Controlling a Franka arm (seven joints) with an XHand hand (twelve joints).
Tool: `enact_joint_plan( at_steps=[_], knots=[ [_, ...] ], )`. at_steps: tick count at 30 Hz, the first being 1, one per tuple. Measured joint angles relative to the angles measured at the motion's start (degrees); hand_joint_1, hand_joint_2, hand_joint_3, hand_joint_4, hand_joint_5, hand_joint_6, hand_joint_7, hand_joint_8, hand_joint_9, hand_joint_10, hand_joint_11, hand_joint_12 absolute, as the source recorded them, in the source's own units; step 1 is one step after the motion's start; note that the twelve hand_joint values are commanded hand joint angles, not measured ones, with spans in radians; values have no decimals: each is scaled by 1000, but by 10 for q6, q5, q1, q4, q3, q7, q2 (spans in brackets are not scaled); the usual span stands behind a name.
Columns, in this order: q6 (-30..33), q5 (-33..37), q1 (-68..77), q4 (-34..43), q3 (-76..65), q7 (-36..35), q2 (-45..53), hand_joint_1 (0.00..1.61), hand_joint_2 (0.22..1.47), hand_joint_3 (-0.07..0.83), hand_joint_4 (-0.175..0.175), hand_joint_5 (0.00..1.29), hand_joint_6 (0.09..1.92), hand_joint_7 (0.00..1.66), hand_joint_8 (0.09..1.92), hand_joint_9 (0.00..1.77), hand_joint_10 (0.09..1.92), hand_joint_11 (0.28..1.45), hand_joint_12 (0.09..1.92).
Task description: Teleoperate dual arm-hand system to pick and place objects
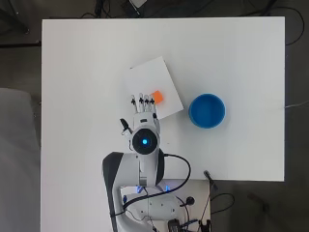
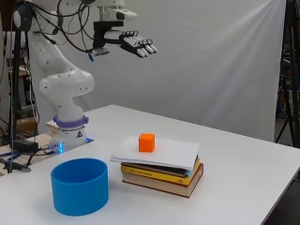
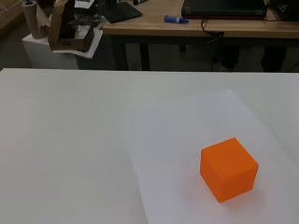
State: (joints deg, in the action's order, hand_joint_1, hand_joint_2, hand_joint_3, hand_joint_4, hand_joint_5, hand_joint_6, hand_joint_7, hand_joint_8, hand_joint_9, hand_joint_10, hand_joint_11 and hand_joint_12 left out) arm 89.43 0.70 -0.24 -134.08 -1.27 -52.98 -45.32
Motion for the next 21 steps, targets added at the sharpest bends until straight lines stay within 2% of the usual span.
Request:
enact_joint_plan(
  at_steps=[5,8,9,12,13,18,21],
  knots=[
    [-10,19,-3,15,-56,-33,-27,310,1084,3,87,350,87,368,87,479,87,472,87],
    [2,27,-5,12,-73,-33,-25,336,1081,0,80,307,87,352,87,501,87,492,87],
    [15,25,-6,11,-76,-30,-19,341,1075,-2,78,272,87,329,87,490,87,493,87],
    [79,20,-13,1,-89,-1,-1,399,991,-13,54,61,87,211,87,411,87,487,87],
    [106,19,-15,-7,-94,11,1,419,974,-13,53,39,87,198,87,402,87,485,87],
    [254,24,-16,-42,-144,9,30,523,950,-5,57,90,87,296,87,511,87,564,87],
    [267,33,-10,-38,-183,-19,81,472,929,-8,65,149,87,353,87,563,87,577,87]
  ],
)
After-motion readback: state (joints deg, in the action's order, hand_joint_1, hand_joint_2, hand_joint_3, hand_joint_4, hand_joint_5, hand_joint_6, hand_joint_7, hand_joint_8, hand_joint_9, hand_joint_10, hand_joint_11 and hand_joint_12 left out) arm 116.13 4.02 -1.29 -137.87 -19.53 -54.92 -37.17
